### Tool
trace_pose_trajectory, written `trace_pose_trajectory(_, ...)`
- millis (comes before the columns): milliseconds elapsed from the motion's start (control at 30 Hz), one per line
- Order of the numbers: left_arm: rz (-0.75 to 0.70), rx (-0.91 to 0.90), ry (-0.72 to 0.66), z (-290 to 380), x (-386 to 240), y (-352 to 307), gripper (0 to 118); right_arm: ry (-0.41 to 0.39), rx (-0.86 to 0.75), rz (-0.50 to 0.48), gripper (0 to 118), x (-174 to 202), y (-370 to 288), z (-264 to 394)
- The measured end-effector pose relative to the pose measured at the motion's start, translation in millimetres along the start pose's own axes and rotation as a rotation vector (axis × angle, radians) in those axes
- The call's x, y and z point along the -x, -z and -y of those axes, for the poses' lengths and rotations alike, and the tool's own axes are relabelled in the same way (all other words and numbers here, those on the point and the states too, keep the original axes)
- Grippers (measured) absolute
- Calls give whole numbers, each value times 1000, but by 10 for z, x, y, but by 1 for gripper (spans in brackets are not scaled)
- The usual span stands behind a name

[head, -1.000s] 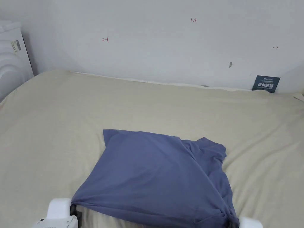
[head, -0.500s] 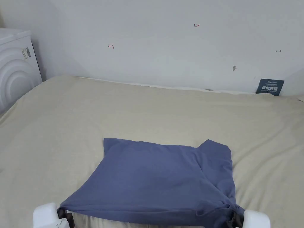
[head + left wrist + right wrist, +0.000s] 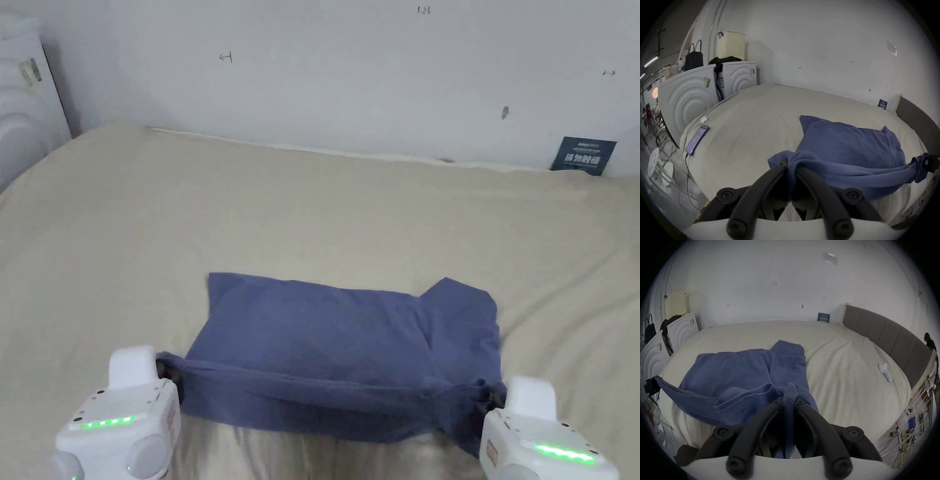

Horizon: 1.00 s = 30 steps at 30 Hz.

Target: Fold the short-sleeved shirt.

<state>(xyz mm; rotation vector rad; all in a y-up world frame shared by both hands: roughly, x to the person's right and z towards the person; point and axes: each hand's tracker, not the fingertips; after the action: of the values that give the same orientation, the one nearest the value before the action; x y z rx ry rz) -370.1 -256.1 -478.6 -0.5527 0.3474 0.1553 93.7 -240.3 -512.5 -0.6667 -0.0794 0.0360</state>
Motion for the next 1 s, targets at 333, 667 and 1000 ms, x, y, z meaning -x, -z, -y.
trace_pose_trajectory(333,-9,111,146,-231,-374,960,0,-88,161,-9,11,58,997,-255)
trace_pose_trajectory(667,50,88,103,-180,-306,1068,110,-26,57,12,104,-18,1038,-328)
trace_pose_trajectory(1000,56,-277,141,-129,-464,-440,112,30,-275,-53,105,209,-192,-221)
